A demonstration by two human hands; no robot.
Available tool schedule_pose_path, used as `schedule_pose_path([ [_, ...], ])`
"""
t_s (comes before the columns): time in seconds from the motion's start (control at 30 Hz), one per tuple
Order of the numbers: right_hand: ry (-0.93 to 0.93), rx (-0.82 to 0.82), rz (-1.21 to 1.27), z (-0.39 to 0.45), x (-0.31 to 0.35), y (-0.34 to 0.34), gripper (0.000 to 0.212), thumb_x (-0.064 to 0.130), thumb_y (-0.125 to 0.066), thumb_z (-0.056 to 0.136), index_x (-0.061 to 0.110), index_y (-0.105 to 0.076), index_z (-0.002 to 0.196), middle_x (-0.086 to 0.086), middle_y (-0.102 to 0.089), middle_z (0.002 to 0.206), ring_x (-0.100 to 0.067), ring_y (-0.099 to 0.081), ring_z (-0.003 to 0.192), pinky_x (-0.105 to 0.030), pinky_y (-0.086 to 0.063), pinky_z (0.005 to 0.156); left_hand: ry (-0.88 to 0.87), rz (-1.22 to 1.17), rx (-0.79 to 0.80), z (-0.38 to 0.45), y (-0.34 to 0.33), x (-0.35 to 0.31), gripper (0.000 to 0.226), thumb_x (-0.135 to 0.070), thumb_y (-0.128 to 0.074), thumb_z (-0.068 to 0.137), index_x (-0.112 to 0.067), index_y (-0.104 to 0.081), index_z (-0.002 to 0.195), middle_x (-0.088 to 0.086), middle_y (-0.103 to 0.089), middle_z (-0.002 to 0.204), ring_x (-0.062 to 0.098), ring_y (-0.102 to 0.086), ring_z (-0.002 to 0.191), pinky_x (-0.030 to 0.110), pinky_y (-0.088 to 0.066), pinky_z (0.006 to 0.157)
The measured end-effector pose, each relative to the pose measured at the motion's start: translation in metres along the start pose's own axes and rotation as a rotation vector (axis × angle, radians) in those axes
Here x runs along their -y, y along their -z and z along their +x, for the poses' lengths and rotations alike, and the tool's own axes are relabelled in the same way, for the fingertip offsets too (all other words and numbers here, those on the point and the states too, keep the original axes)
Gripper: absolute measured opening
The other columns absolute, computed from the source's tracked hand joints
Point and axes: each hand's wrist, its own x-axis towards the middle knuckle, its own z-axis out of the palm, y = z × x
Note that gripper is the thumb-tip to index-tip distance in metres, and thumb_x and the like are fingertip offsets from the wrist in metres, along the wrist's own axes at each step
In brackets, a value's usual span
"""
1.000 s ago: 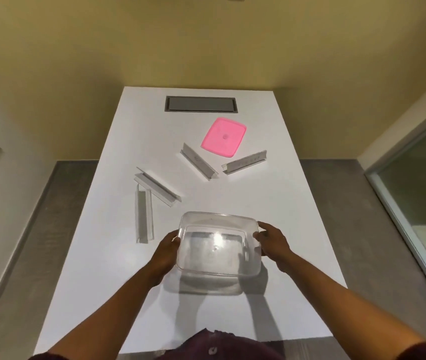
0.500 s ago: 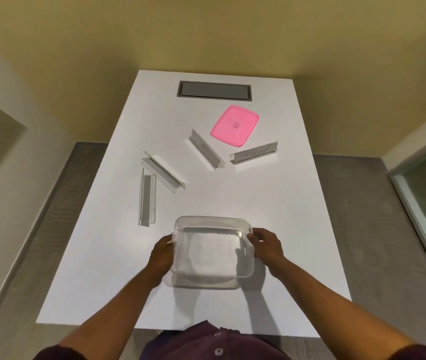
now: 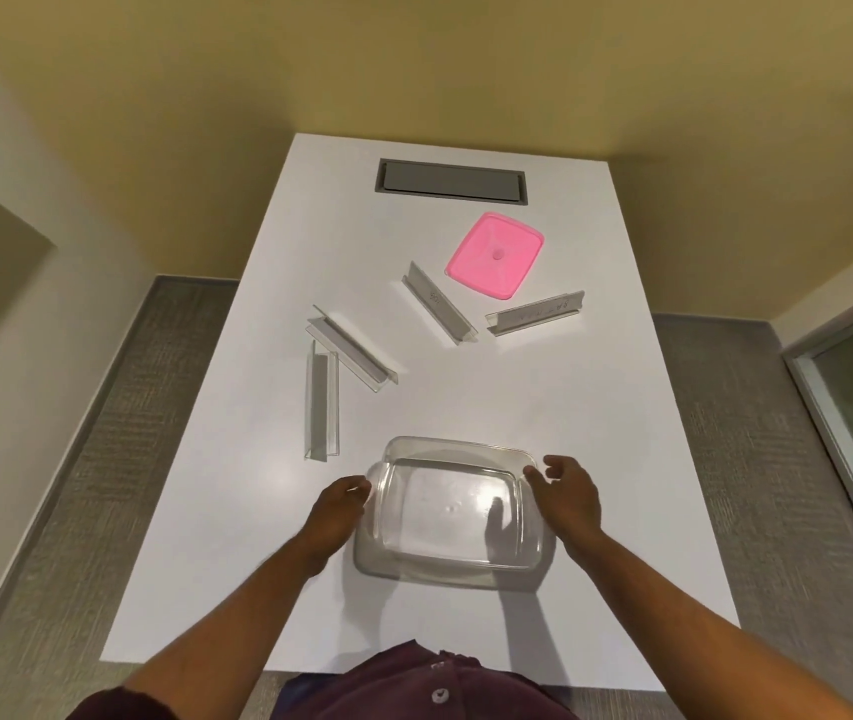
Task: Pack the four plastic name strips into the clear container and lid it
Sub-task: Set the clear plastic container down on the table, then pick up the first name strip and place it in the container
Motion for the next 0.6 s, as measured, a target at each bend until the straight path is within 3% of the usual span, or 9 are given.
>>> schedule_pose_path([
  [0.1,0.126,-0.108,0.005,-0.003,0.031,-0.012,0.038,0.039,-0.07,0.091,0.019,-0.066,0.123,0.0,-0.067,0.119,-0.023,-0.065,0.111,-0.043,-0.052,0.099,0.023,-0.039,-0.02,0.003,0.025,0.0,0.017,-0.017,-0.054,0.094,-0.013,-0.064,0.106,0.003,-0.068,0.1,0.017,-0.056,0.073,0.026,-0.046,0.069],
  [0.2,0.225,-0.089,0.047,-0.005,0.068,-0.034,0.027,0.031,-0.07,0.092,0.019,-0.069,0.116,0.0,-0.068,0.116,-0.019,-0.066,0.107,-0.041,-0.053,0.098,0.037,-0.086,-0.099,0.008,0.052,-0.002,0.018,-0.02,-0.052,0.098,-0.011,-0.062,0.109,0.01,-0.072,0.099,0.016,-0.058,0.062,0.024,-0.042,0.055],
  [0.33,0.293,0.001,0.073,-0.008,0.118,-0.08,0.018,0.023,-0.069,0.092,0.017,-0.072,0.109,0.001,-0.071,0.111,-0.015,-0.068,0.102,-0.037,-0.054,0.097,0.066,-0.139,-0.199,0.025,0.085,-0.007,0.02,-0.013,-0.049,0.098,-0.006,-0.062,0.111,0.013,-0.073,0.099,0.022,-0.06,0.068,0.03,-0.048,0.065],
  [0.47,0.297,0.149,0.056,-0.008,0.166,-0.131,0.017,0.023,-0.067,0.091,0.019,-0.074,0.106,0.005,-0.074,0.108,-0.014,-0.069,0.1,-0.032,-0.053,0.095,0.176,-0.265,-0.22,0.044,0.105,-0.022,0.011,-0.015,-0.051,0.095,-0.008,-0.06,0.096,0.016,-0.069,0.095,0.023,-0.055,0.062,0.03,-0.043,0.057],
  [0.6,0.357,0.334,-0.064,0.0,0.215,-0.174,0.025,0.028,-0.068,0.091,0.019,-0.073,0.113,0.004,-0.073,0.118,-0.016,-0.068,0.109,-0.033,-0.051,0.1,0.317,-0.464,-0.222,0.064,0.111,-0.027,0.013,-0.014,-0.051,0.095,-0.002,-0.057,0.096,0.018,-0.063,0.093,0.027,-0.057,0.068,0.034,-0.053,0.061],
])
